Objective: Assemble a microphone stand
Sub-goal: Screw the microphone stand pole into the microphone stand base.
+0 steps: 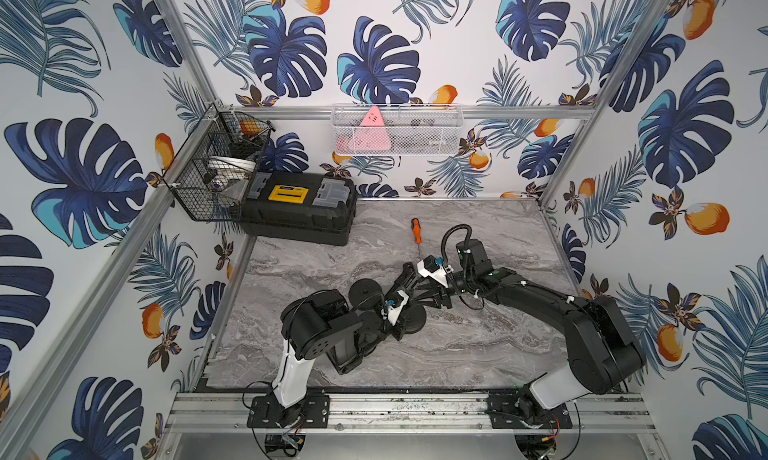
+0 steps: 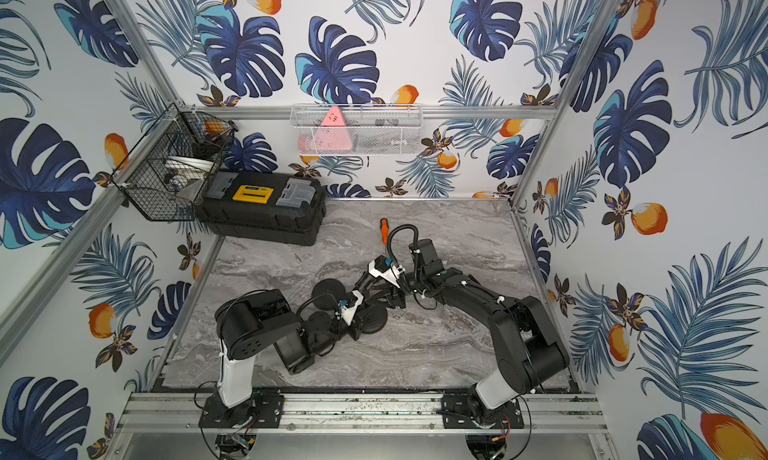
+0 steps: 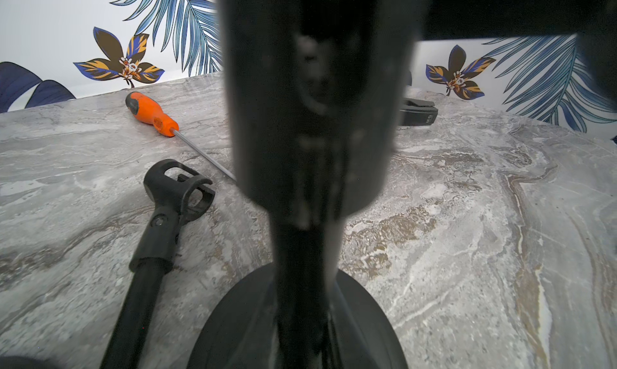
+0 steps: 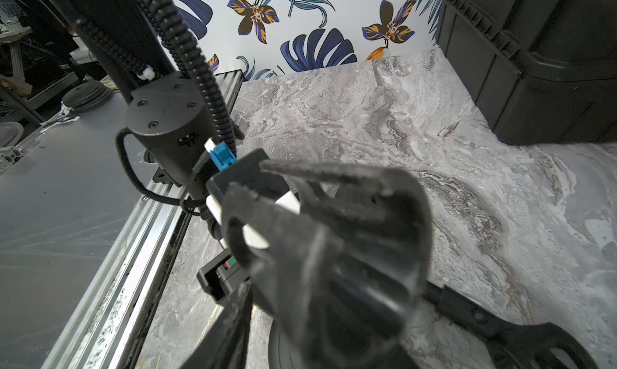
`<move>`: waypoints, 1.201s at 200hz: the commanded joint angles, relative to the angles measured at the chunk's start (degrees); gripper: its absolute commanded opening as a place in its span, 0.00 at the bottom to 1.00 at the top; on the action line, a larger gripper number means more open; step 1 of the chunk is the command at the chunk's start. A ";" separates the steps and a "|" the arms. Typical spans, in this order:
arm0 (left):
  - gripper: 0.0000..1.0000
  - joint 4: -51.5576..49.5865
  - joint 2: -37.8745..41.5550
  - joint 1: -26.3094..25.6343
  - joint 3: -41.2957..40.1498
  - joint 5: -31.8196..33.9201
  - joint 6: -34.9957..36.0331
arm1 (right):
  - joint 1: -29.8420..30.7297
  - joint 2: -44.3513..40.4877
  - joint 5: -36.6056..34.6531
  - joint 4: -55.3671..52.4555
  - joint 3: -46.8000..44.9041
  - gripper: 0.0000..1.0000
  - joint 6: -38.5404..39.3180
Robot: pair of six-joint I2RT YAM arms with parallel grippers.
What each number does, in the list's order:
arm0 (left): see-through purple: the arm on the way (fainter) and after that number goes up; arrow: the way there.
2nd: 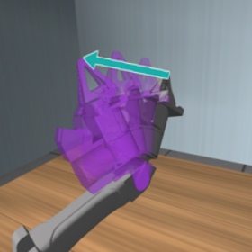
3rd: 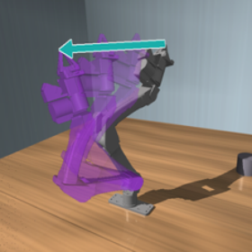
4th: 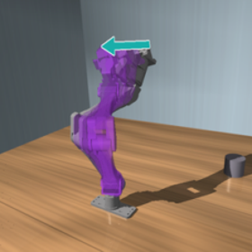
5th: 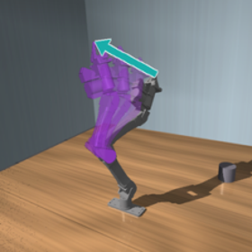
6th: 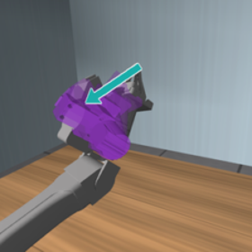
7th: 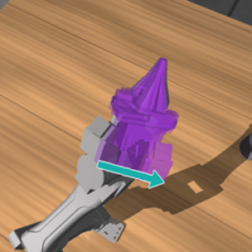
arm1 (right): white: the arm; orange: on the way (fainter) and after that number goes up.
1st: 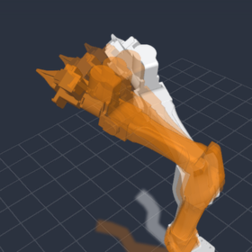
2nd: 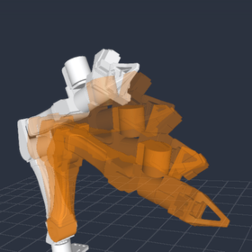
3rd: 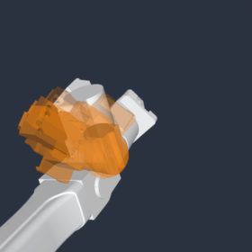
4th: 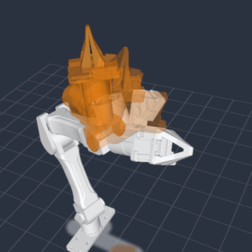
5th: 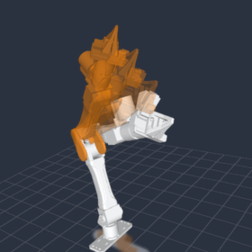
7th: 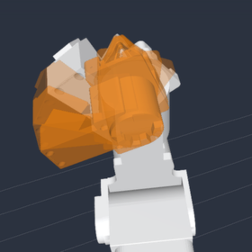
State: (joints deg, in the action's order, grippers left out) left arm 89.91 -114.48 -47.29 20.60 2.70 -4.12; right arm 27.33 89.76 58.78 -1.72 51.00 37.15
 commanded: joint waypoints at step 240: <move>0.38 -1.31 6.01 0.79 -5.07 4.41 -1.99 | 17.96 -7.58 -47.26 38.36 -27.82 0.00 -33.70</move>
State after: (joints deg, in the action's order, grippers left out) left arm 87.11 -108.47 -46.78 15.49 5.02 -5.26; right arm 40.66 82.35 28.77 42.50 27.29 14.59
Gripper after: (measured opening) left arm 0.384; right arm 0.222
